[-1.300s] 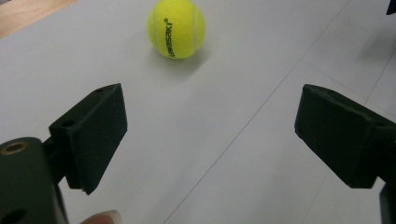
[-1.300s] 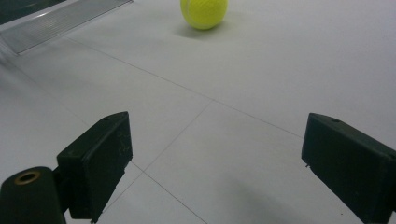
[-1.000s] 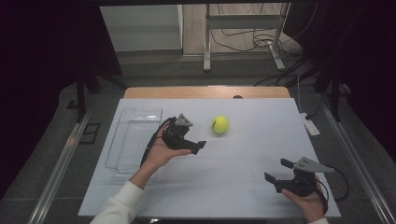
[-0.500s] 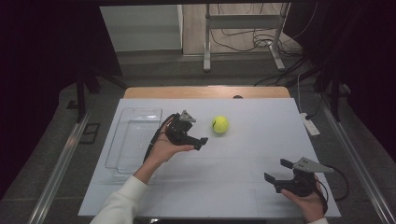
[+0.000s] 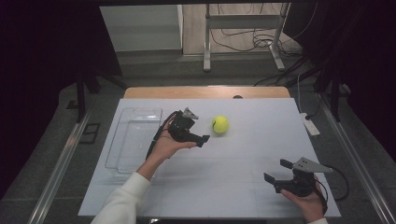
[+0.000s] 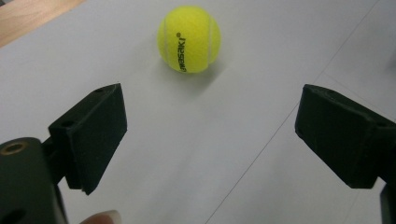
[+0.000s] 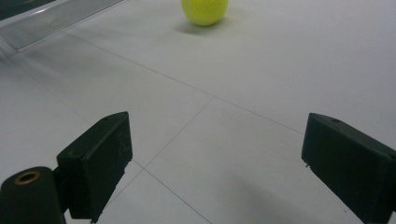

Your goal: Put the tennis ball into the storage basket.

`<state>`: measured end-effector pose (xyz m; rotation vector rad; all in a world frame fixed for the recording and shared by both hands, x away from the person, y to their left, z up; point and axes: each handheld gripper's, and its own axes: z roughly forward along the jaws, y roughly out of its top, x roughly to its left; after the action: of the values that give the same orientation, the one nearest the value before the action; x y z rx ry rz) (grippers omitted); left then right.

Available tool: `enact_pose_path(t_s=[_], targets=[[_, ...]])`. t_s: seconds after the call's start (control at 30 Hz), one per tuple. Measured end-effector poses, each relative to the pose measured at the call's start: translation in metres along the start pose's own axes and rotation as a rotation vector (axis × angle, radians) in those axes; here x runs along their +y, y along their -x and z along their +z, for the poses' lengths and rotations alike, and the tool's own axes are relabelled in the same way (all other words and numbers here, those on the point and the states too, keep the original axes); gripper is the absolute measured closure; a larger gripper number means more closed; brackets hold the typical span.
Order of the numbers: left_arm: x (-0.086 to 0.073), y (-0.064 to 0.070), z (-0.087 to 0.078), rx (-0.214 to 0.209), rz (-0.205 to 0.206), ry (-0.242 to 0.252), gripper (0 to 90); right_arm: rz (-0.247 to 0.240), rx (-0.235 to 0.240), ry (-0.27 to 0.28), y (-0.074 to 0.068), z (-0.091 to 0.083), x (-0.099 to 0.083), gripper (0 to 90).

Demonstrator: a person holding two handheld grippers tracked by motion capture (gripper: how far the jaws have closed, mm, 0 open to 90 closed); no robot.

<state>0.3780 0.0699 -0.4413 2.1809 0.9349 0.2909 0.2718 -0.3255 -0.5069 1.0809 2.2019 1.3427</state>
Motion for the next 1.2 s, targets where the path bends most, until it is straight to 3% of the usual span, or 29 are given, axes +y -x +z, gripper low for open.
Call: enact_pose_path(t_s=[1.2], targets=[[0.024,-0.012,0.022,0.015,0.01,-0.038,10.3,0.004,0.0,0.002,0.002,0.0,-0.001,8.9]])
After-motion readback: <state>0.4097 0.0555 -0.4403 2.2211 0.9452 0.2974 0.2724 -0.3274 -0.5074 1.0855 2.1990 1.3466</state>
